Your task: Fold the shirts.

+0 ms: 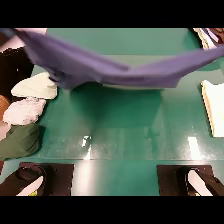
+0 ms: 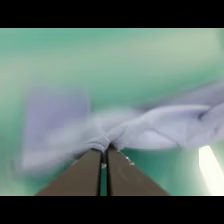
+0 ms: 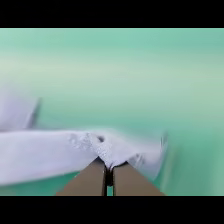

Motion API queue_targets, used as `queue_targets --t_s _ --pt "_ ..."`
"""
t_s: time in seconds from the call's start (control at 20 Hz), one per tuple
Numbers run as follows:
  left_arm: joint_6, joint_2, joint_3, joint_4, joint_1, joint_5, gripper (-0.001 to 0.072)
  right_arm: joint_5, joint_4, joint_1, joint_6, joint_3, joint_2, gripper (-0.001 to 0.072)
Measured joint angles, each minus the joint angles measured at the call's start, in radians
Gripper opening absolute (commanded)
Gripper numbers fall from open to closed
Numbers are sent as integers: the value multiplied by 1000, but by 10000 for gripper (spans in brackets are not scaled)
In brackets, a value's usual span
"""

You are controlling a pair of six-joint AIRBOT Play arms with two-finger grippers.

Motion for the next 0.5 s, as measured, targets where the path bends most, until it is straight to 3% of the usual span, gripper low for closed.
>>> queue_targets --t_s 0.2,0.5 --pt "11 32 275 -12 0 48 21 -15 2 -102 1 241 66 21" --pt "15 106 377 -91 0 235 20 36 3 -259 46 497 47 22"
